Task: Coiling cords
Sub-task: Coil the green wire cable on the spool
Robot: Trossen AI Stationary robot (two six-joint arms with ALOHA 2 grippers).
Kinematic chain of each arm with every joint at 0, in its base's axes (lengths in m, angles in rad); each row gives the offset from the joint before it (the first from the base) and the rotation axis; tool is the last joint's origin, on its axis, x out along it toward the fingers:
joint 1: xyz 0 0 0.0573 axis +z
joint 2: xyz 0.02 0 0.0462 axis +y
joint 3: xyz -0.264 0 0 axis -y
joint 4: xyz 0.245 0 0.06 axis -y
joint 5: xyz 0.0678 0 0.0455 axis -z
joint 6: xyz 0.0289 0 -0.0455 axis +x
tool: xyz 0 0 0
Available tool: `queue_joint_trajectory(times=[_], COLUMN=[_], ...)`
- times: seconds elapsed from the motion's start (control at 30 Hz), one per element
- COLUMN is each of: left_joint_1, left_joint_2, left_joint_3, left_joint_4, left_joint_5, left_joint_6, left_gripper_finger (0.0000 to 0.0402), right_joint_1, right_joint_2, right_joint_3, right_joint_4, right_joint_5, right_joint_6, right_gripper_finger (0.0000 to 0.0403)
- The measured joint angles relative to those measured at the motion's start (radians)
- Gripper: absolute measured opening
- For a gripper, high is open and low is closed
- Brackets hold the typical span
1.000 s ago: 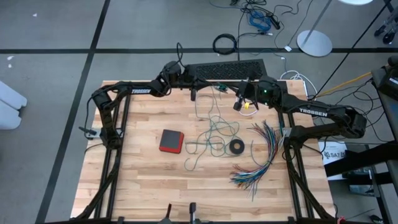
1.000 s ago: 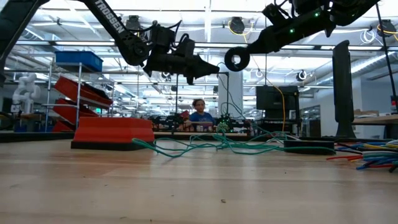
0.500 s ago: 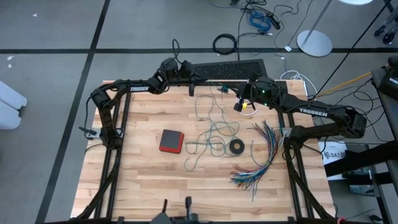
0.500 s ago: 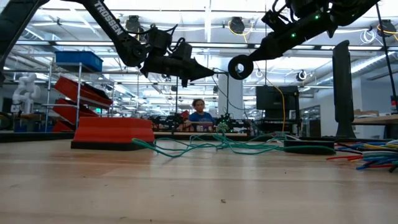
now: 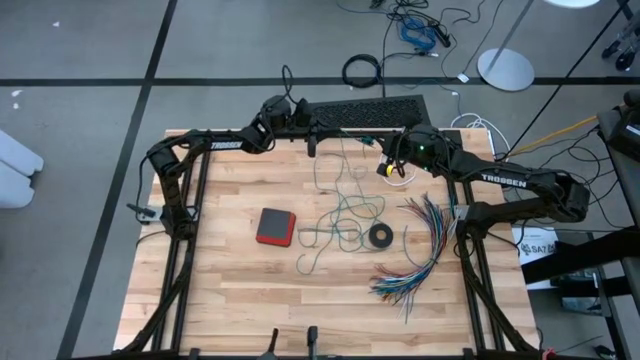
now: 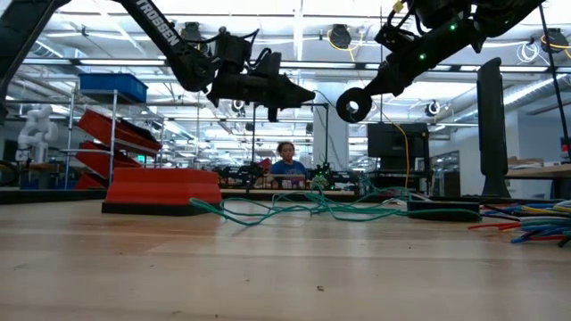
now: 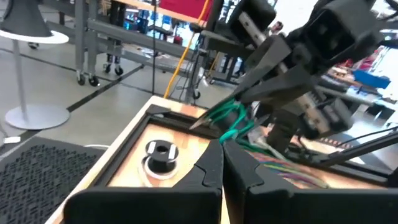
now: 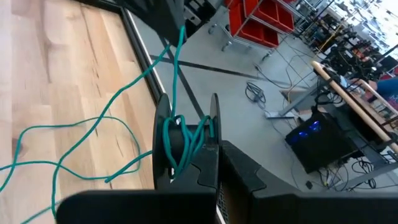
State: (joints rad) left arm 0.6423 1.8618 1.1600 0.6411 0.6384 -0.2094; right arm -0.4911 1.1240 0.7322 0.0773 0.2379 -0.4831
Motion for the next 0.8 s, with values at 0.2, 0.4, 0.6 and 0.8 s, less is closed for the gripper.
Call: queue_joint_trajectory(times=[0.2,0.4,0.6,0.8], left_joint_1=[-0.034,-0.069,-0.111,-0.15], left_joint_2=[0.0,-0.001,-0.001,-0.001], left_joint_3=[0.049,0.095,0.109,0.109], left_joint_4=[-0.002,-0.06,-0.175,-0.178], left_joint_5=[0.002,-0.01,-0.108,-0.214], left_joint_6=[-0.057,-0.092,-0.067,-0.074], left_gripper_finger=[0.0,0.0,0.0,0.0], right_joint_1=[0.001,0.017,0.041,0.051], right_joint_2=[0.021,0.075,0.097,0.104], right_joint_3=[0.0,0.0,0.0,0.0], right_joint_4=[0.006,0.068,0.169,0.215], right_joint_5=[0.017,0.106,0.118,0.164], right_joint_6=[-0.028,-0.055,-0.058,-0.058], right_gripper_finger=[0.0,0.0,0.0,0.0])
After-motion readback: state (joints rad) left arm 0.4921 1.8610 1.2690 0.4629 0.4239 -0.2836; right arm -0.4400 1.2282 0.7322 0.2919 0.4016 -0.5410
